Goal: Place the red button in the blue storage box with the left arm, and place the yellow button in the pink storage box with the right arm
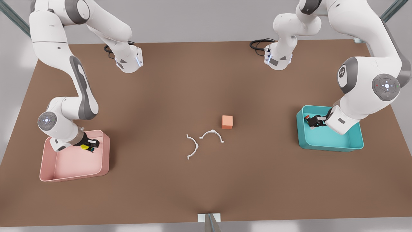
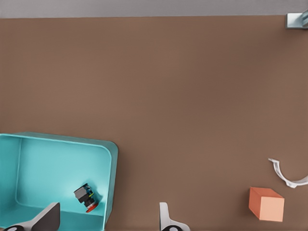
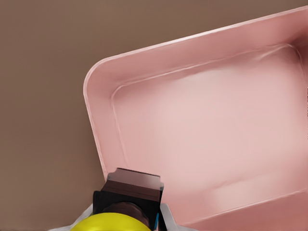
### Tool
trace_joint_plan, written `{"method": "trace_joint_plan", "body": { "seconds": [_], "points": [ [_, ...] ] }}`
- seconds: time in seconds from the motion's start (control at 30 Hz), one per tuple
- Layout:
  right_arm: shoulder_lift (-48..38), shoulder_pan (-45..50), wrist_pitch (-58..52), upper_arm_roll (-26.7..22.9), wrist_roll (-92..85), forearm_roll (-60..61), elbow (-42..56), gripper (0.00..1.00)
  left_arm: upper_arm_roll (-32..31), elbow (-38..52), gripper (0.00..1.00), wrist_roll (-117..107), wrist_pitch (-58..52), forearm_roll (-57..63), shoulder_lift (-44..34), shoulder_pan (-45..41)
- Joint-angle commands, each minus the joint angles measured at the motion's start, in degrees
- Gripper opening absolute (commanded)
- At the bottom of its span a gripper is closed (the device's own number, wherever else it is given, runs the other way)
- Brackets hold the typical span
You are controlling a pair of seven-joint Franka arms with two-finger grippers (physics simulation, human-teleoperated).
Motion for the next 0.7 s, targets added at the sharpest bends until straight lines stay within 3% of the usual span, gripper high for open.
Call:
{"method": "trace_joint_plan", "body": {
  "seconds": [0.0, 0.03, 0.07, 0.1, 0.23, 0.33, 0.5, 0.53, 0.57, 0.6, 0.63, 0.67],
  "points": [
    [0.4, -0.8, -0.8, 0.0, -19.1, -1.0, -0.1, 0.42, 0.0, 0.0, 1.0, -2.4, 0.0, 0.1, -0.1, 0.0],
    [0.8, -1.6, -0.8, 0.0, -20.1, -1.0, -0.1, 0.45, 0.0, 0.0, 1.0, -2.4, 0.0, 0.1, -0.1, 0.0],
    [1.4, -2.4, -0.7, 0.0, -20.9, -1.0, 0.0, 0.81, 0.0, 0.0, 1.0, -2.4, 0.0, 0.1, -0.1, 0.0],
    [1.6, -2.5, -0.6, 0.0, -21.0, -1.1, 0.1, 0.98, 0.0, 0.0, 1.0, -2.4, 0.0, 0.1, -0.1, 0.0],
    [1.7, -1.9, -1.1, 0.4, -20.6, -1.1, 1.5, 1.0, 0.0, 0.0, 1.0, -2.4, 0.0, 0.1, -0.2, 0.0],
    [1.1, 0.4, -11.5, 9.5, -6.1, -4.8, 7.7, 1.0, 0.0, 0.1, 1.0, -2.4, 0.0, 0.2, -0.2, 0.0],
    [-0.3, 9.4, -13.7, 8.6, 2.9, -1.7, 16.6, 1.0, -0.1, 0.1, 1.0, -2.4, 0.0, 0.2, -0.2, 0.0],
    [-0.8, 22.3, -25.8, -3.1, 3.0, -0.1, 27.9, 1.0, -0.1, 0.1, 1.0, -2.4, 0.0, 0.2, -0.2, 0.0],
    [-1.0, 36.0, -37.5, -21.2, 0.9, 7.3, 34.9, 1.0, -0.1, 0.1, 1.0, -2.4, 0.0, 0.2, -0.2, 0.0],
    [-6.7, 31.5, -37.7, -21.5, -4.7, 10.7, 33.9, 1.0, -0.1, 0.1, 1.0, -2.4, 0.0, 0.2, -0.2, 0.0],
    [-15.3, 29.1, -38.1, -21.4, -4.9, 10.4, 25.4, 1.0, -0.1, 0.1, 1.0, -2.4, 0.0, 0.2, -0.2, 0.0],
    [-15.4, 28.0, -37.6, -21.4, -5.2, 10.3, 24.8, 1.0, -0.1, 0.1, 1.0, -2.4, 0.0, 0.2, -0.2, -0.1]
  ]
}}
